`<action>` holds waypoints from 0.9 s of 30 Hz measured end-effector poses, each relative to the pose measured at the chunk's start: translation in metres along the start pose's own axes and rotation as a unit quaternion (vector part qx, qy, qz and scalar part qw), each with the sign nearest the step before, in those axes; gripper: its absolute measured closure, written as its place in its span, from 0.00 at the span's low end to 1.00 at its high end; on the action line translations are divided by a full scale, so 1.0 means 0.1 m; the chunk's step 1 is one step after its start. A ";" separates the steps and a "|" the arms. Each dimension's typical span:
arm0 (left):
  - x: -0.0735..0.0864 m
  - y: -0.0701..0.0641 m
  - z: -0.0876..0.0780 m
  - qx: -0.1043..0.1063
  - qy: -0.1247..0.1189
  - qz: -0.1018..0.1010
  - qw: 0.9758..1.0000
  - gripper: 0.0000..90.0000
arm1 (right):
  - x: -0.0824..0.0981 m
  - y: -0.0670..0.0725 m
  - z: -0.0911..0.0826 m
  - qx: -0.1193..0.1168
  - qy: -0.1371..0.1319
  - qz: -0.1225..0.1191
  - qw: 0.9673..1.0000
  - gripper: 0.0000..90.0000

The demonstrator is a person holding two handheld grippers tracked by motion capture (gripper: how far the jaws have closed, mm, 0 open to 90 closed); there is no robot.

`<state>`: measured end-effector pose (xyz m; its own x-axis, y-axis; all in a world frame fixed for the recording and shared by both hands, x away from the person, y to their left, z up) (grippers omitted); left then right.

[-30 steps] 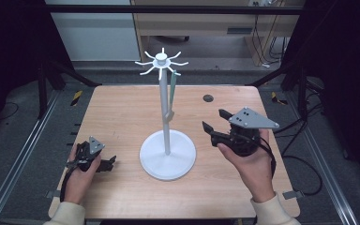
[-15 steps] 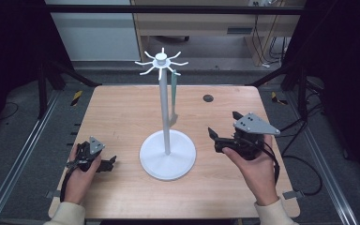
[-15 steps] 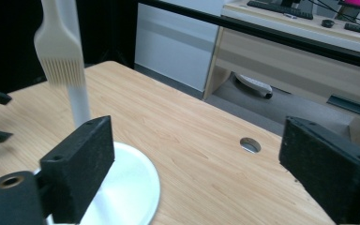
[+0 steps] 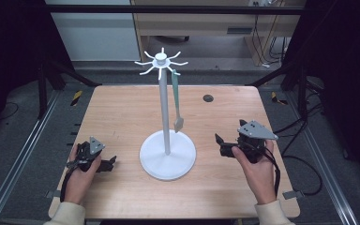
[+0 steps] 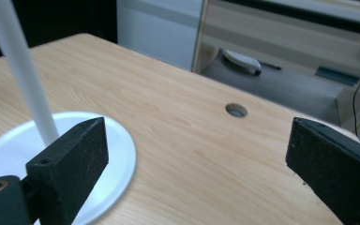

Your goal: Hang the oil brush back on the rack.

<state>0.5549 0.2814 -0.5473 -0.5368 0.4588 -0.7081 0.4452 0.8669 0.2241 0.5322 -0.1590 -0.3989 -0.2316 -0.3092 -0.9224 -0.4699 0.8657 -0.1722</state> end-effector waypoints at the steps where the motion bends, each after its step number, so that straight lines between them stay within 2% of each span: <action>1: 0.00 0.00 0.00 0.000 0.000 0.000 1.000 0.03 | 0.09 -0.04 0.04 0.004 0.009 0.005 1.000 0.07; 2: 0.00 0.00 0.00 0.000 0.001 0.000 1.000 0.03 | 0.09 -0.04 0.04 0.004 0.009 0.005 1.000 0.07; 4: 0.00 0.00 0.00 0.000 0.000 0.000 1.000 0.03 | 0.22 -0.10 0.10 0.011 0.025 0.008 1.000 0.07; 6: 0.00 0.00 0.00 0.001 0.001 0.000 1.000 0.03 | 0.25 -0.12 0.11 0.012 0.029 0.011 0.999 0.07; 9: 0.00 0.00 0.00 0.000 0.000 0.001 1.000 0.03 | 0.42 -0.22 0.17 0.024 0.045 0.020 0.998 0.07; 15: 0.00 0.00 0.00 0.000 0.000 0.001 1.000 0.03 | 0.62 -0.33 0.24 0.034 0.066 0.030 0.997 0.08; 23: 0.00 -0.01 0.00 0.001 -0.001 0.001 1.000 0.03 | 0.80 -0.38 0.31 0.040 0.085 0.035 0.995 0.08; 27: 0.00 0.00 0.00 0.001 -0.001 0.001 1.000 0.03 | 0.88 -0.39 0.36 0.041 0.104 0.029 0.993 0.08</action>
<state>0.5551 0.2807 -0.5473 -0.5349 0.4595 -0.7091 0.4469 0.8661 0.2241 0.5610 -0.2058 -0.4854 -0.4310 -0.3259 -0.8414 -0.3825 0.9105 -0.1567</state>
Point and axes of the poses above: each handheld gripper's, and its own axes: z roughly forward along the jaws, x roughly out of its underside, y roughly to its left, the point moved 9 cm from there along z, roughly forward along the jaws, and after that the axes turned 3 degrees about -z, right-handed, at the moved point
